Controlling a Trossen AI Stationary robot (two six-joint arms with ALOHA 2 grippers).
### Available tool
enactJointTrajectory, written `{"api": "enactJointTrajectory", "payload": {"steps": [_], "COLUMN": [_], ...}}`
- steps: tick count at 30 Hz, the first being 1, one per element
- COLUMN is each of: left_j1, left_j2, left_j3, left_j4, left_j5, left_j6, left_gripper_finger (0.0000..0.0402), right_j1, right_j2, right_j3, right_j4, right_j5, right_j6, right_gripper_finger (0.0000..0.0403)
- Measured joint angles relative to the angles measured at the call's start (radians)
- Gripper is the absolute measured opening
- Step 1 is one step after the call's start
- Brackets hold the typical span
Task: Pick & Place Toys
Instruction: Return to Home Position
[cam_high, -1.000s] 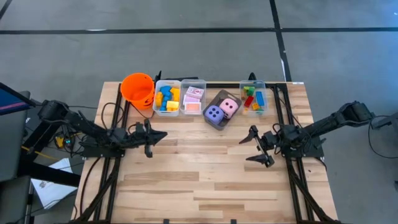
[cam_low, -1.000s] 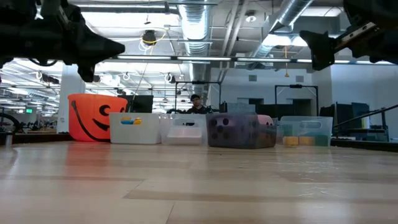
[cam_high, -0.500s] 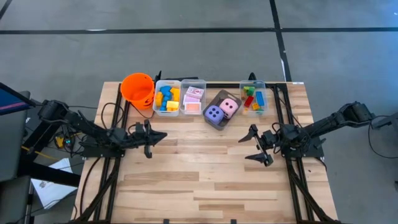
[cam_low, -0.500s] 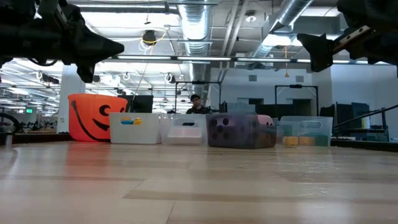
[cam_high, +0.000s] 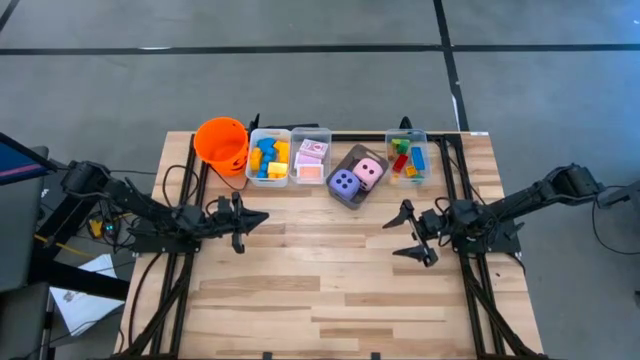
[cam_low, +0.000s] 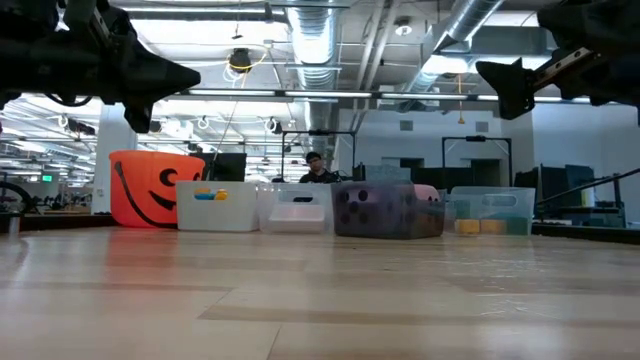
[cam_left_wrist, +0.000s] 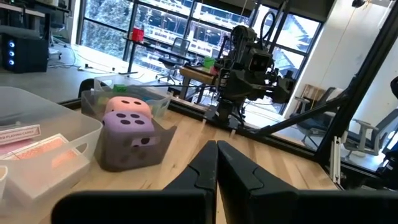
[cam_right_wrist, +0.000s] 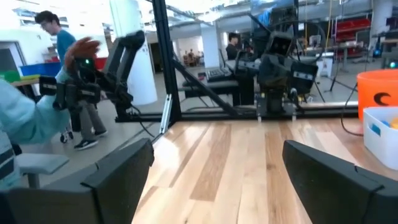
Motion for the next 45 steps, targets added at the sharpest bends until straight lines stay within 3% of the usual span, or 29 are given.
{"api": "enactJointTrajectory", "payload": {"steps": [4, 12, 21, 28, 40, 45], "left_j1": [0.000, 0.000, 0.001, 0.001, 0.001, 0.001], "left_j2": [0.000, -0.028, -0.116, -0.181, -0.190, -0.190], "left_j3": [0.000, 0.000, 0.000, 0.000, -0.001, -0.001], "left_j4": [0.000, -0.021, -0.343, -0.514, -0.746, -0.825], "left_j5": [0.000, 0.000, 0.000, 0.000, 0.000, 0.000], "left_j6": [0.000, 0.000, 0.000, 0.000, 0.000, 0.000], "left_gripper_finger": [0.0000, 0.0000, 0.0000, 0.0000, 0.0000, 0.0000], "right_j1": [0.002, 0.001, 0.001, 0.001, 0.001, 0.001], "right_j2": [-0.055, -0.375, -0.552, -0.617, -0.881, -0.887], "right_j3": [0.000, 0.000, -0.003, -0.003, -0.004, -0.005], "right_j4": [-0.111, -0.541, -0.926, -0.948, -0.948, -0.948], "right_j5": [0.000, 0.000, 0.000, 0.017, 0.019, 0.019], "right_j6": [0.000, 0.000, 0.000, 0.000, 0.000, 0.000], "right_gripper_finger": [0.0356, 0.0356, 0.0356, 0.0356, 0.0356, 0.0356]}}
